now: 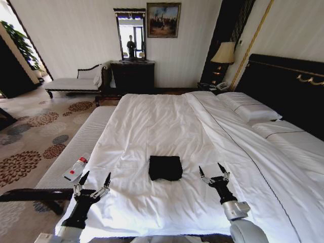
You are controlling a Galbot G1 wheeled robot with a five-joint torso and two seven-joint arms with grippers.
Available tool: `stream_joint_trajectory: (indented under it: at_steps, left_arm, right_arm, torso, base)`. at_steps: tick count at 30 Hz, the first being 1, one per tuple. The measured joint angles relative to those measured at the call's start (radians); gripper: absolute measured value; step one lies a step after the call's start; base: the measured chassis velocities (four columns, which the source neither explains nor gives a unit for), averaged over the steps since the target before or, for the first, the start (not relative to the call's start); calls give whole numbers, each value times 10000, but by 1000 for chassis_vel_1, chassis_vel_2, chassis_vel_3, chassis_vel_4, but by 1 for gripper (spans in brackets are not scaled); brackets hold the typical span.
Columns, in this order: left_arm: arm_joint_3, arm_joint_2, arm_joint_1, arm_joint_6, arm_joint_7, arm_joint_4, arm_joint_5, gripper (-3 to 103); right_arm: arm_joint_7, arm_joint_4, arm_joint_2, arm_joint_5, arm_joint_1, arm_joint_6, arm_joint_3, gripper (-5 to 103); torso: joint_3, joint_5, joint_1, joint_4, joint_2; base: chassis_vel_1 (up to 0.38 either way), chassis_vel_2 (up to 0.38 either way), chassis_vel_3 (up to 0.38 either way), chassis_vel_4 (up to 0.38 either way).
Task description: Fold the clothes on the bed.
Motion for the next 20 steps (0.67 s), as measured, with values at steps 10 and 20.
stream_joint_trajectory:
  at_steps: [10,20]
  left_arm:
    - [0,0,0,0,0,0,0,100]
    - [0,0,0,-1,0,0,0,100]
  right_arm:
    - [-12,398,-255,747,6,-72,603,100]
    - [-40,405,-266,753,24,-99,581,100]
  torso:
    - [1,-2,1,-2,0]
    - [1,-1,1,-2,0]
  base:
    - [0,0,0,0]
    - [0,0,0,0]
